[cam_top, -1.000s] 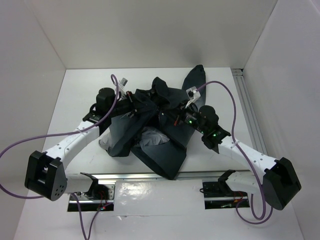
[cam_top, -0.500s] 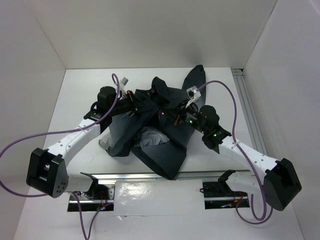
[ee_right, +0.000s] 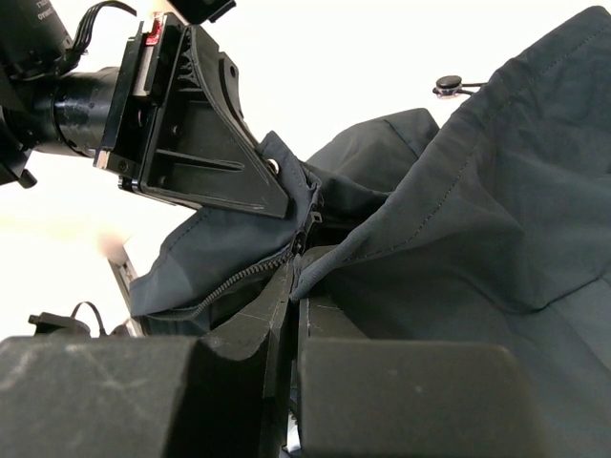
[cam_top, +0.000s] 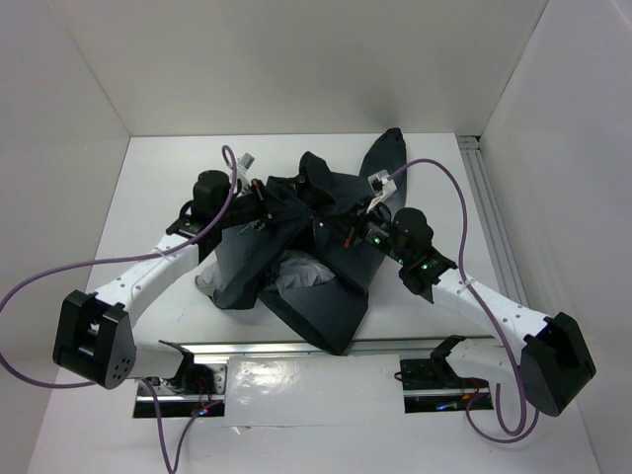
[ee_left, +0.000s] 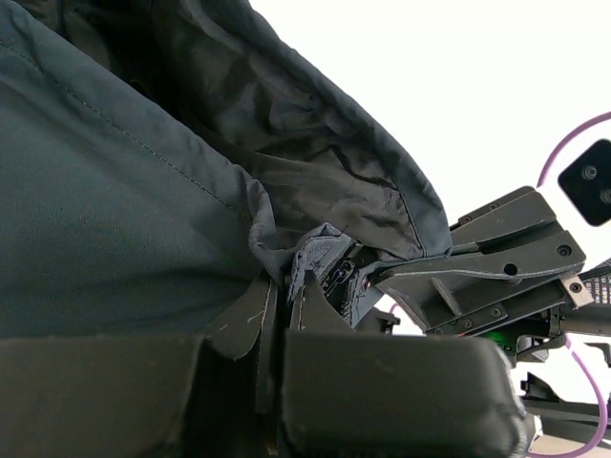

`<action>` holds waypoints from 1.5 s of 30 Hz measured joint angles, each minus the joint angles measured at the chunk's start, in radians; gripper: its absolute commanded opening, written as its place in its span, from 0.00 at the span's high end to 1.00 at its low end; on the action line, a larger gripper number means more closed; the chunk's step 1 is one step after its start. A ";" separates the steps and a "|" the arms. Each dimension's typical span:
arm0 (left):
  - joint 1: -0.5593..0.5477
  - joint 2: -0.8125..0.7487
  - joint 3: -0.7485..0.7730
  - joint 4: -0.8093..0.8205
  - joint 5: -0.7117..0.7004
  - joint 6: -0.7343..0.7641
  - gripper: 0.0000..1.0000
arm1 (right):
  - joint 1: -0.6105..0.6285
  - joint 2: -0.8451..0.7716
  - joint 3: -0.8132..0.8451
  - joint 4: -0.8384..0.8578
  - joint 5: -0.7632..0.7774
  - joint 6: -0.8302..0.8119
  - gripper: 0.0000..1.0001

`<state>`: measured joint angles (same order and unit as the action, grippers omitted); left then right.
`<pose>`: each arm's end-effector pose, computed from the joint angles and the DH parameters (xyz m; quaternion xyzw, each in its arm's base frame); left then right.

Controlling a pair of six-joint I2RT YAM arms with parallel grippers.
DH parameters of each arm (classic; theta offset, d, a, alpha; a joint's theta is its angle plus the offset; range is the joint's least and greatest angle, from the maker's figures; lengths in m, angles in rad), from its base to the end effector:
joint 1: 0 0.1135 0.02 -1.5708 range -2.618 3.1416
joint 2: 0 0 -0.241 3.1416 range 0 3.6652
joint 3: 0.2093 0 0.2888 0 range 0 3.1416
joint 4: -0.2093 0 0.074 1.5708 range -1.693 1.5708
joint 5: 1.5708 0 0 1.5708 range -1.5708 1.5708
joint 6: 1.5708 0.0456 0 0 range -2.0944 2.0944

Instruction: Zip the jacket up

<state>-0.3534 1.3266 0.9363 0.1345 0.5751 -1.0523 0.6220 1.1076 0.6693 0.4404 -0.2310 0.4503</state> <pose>0.3239 -0.1459 0.2670 -0.0970 0.7725 -0.5501 0.3021 0.2475 0.1903 0.2638 -0.1414 0.6921 0.4292 0.5629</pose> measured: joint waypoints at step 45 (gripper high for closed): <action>0.033 0.035 0.019 0.007 0.094 -0.028 1.00 | 0.000 0.029 0.016 -0.011 -0.036 -0.022 1.00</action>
<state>-0.3202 1.3617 0.9558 0.1417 0.6693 -1.0805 0.6220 1.1362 0.6853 0.4294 -0.2672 0.4282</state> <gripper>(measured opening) 0.092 0.034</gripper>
